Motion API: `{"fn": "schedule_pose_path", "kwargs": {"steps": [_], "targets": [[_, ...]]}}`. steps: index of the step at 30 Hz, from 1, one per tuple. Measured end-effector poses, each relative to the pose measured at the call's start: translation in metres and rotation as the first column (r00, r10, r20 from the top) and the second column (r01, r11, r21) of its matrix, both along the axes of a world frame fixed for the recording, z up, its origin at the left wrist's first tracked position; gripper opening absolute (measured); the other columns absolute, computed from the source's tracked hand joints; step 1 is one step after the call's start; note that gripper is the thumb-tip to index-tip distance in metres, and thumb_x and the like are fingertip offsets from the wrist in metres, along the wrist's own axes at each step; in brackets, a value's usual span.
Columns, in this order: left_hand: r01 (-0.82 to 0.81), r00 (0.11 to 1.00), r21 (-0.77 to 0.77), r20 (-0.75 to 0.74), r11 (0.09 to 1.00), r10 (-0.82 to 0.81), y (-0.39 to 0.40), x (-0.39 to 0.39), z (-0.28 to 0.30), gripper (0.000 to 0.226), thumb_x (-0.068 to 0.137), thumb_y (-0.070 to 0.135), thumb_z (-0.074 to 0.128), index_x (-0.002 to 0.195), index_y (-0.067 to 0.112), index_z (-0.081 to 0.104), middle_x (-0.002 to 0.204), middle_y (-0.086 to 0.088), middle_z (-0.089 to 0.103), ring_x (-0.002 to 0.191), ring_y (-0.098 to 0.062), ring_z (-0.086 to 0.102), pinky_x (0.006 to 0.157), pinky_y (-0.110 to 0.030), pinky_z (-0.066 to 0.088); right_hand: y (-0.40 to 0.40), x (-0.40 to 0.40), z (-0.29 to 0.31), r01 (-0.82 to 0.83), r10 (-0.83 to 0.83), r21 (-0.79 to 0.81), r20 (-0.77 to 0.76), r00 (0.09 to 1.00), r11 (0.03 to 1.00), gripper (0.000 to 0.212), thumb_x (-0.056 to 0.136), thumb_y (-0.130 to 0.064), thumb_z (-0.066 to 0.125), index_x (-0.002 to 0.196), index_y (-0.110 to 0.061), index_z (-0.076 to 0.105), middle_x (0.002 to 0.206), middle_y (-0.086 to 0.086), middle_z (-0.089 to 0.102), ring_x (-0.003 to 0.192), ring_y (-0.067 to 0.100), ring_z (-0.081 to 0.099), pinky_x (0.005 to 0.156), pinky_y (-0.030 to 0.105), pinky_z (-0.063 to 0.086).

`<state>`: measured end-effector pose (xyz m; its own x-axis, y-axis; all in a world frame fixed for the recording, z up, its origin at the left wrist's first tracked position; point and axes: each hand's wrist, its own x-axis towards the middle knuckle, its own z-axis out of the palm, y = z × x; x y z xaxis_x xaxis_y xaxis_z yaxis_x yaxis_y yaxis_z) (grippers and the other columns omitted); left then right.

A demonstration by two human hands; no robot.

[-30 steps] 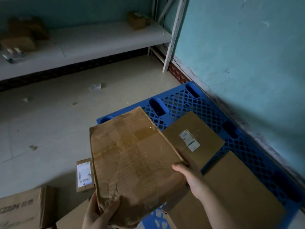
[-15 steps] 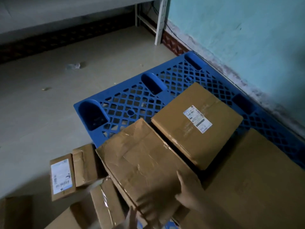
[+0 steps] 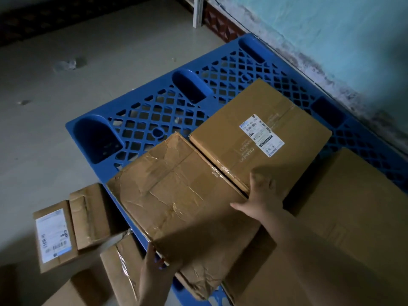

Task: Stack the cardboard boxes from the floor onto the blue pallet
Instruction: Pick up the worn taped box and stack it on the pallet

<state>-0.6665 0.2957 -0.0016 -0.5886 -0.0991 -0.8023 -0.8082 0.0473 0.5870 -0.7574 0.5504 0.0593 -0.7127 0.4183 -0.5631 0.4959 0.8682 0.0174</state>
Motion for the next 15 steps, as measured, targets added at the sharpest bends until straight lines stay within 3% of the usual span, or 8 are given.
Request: {"fn": "schedule_pose_path", "kwargs": {"steps": [2,5,9,11,13,15], "targets": [[-0.003,1.0,0.066,-0.01,0.998,0.003,0.0,-0.004,-0.003,0.083,0.066,-0.018,0.069,0.138,0.008,0.035,0.124,-0.035,0.05,0.112,-0.053,0.05,0.087,-0.049,0.046,0.007,0.003,-0.006,0.018,-0.018,0.009,0.006,1.0,1.0,0.117,0.064,-0.071,0.062,0.146,-0.029,-0.011,0.156,0.019,-0.002,0.144,0.035,-0.005,0.111,0.061,0.002],[0.011,0.999,0.049,-0.038,0.999,-0.009,0.006,-0.009,0.003,0.086,0.069,-0.017,0.067,0.141,0.013,0.032,0.129,-0.021,0.049,0.107,-0.038,0.053,0.081,-0.04,0.048,0.009,0.002,-0.009,0.031,-0.031,0.013,-0.002,1.0,0.999,0.115,0.066,-0.073,0.058,0.146,-0.028,-0.012,0.155,0.022,-0.003,0.144,0.036,-0.004,0.111,0.058,0.002],[0.103,0.994,0.106,0.037,0.989,-0.107,0.015,-0.012,0.014,0.094,0.072,0.002,0.074,0.147,0.025,0.021,0.135,-0.007,0.046,0.113,-0.025,0.049,0.083,-0.029,0.046,0.015,0.004,-0.007,0.172,-0.172,0.005,0.006,0.985,0.985,0.116,0.065,-0.073,0.059,0.146,-0.026,-0.01,0.154,0.025,-0.001,0.143,0.038,-0.001,0.113,0.055,0.008],[0.127,0.988,0.124,0.067,0.984,-0.136,0.015,-0.014,0.022,0.085,0.074,0.007,0.074,0.145,0.022,0.029,0.127,-0.004,0.049,0.113,-0.022,0.047,0.093,-0.032,0.041,0.02,0.009,-0.003,0.221,-0.22,-0.008,0.045,0.974,0.975,0.117,0.063,-0.075,0.058,0.146,-0.027,-0.008,0.155,0.023,0.001,0.143,0.037,0.004,0.112,0.055,0.013],[0.083,0.995,0.134,0.048,0.987,-0.09,0.011,-0.021,0.035,0.061,0.076,0.002,0.07,0.131,0.015,0.049,0.116,-0.005,0.059,0.105,-0.024,0.054,0.1,-0.038,0.041,0.016,0.01,0.005,0.25,-0.245,-0.085,0.064,0.967,0.965,0.116,0.063,-0.073,0.06,0.147,-0.027,-0.003,0.155,0.017,0.007,0.142,0.034,0.013,0.111,0.053,0.02],[-0.091,0.996,0.126,0.009,0.988,0.091,-0.001,-0.034,0.057,0.044,0.078,0.004,0.069,0.113,0.025,0.052,0.104,0.002,0.061,0.092,-0.017,0.057,0.088,-0.035,0.043,-0.002,0.008,0.016,0.238,-0.242,-0.216,0.011,0.97,0.947,0.111,0.066,-0.067,0.065,0.148,-0.027,0.001,0.157,0.009,0.01,0.142,0.029,0.016,0.112,0.052,0.021]]}}
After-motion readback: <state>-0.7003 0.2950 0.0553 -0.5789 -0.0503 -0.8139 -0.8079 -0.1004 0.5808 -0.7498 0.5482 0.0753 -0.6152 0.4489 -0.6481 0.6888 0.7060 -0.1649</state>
